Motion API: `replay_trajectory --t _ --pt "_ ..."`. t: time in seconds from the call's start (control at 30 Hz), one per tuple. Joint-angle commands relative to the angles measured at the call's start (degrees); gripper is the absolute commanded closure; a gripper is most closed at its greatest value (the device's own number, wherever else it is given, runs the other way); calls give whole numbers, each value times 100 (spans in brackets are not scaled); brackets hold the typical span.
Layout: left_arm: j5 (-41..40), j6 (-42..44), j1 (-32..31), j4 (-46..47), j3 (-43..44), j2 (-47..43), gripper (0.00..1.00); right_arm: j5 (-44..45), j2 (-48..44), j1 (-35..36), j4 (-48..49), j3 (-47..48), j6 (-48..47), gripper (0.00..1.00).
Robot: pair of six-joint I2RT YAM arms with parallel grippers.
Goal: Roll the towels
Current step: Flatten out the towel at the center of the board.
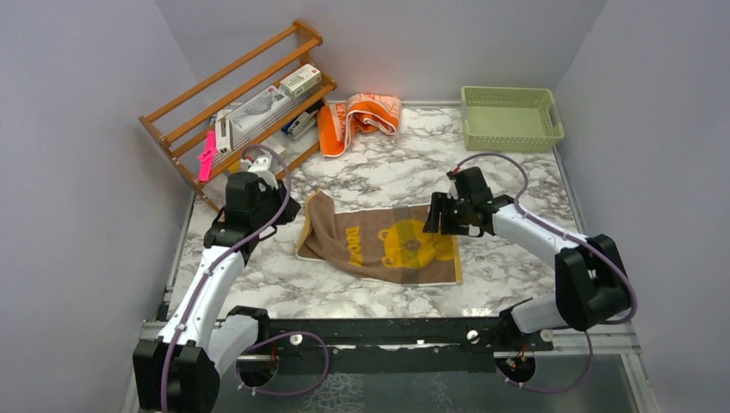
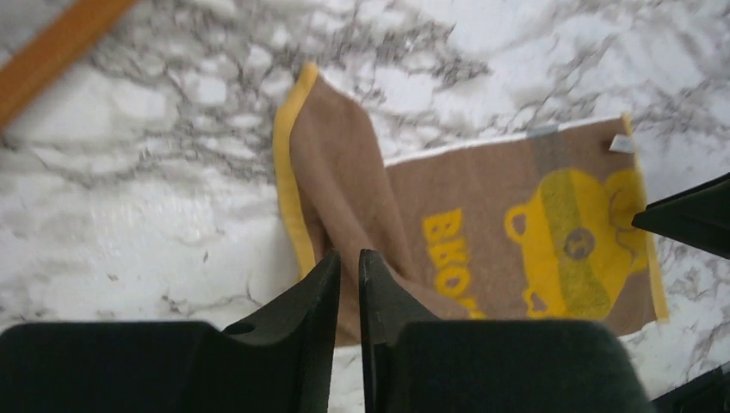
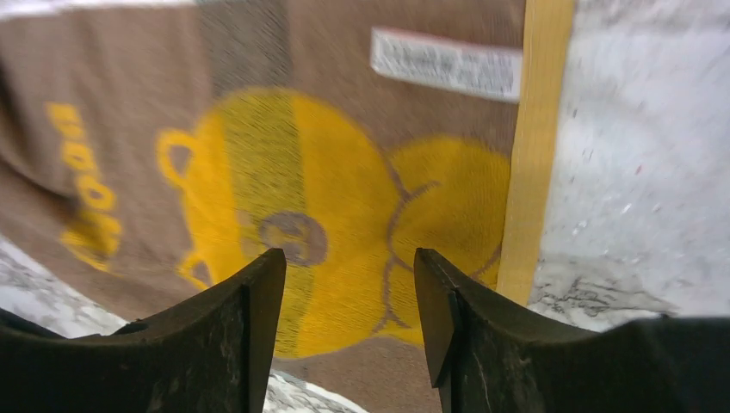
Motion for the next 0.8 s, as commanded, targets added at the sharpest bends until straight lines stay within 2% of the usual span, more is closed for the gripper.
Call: replay_trajectory --t 0.0,0.23,0.43,0.57,0.77 --pt "187 -657 4 75 -519 -197 89 -501 377 -65 346 -232 341 43" --pt "338 -961 8 243 -771 -170 93 -435 1016 -398 635 -346 562 43" --pt "529 -1207 -24 283 -847 137 96 -502 1344 -1804 752 -421 331 43" --pt "549 -1252 -122 333 -809 402 99 -347 1577 -2372 696 -32 273 42" --pt "363 -1401 -385 652 -666 765 100 -472 1735 -2518 719 243 305 42"
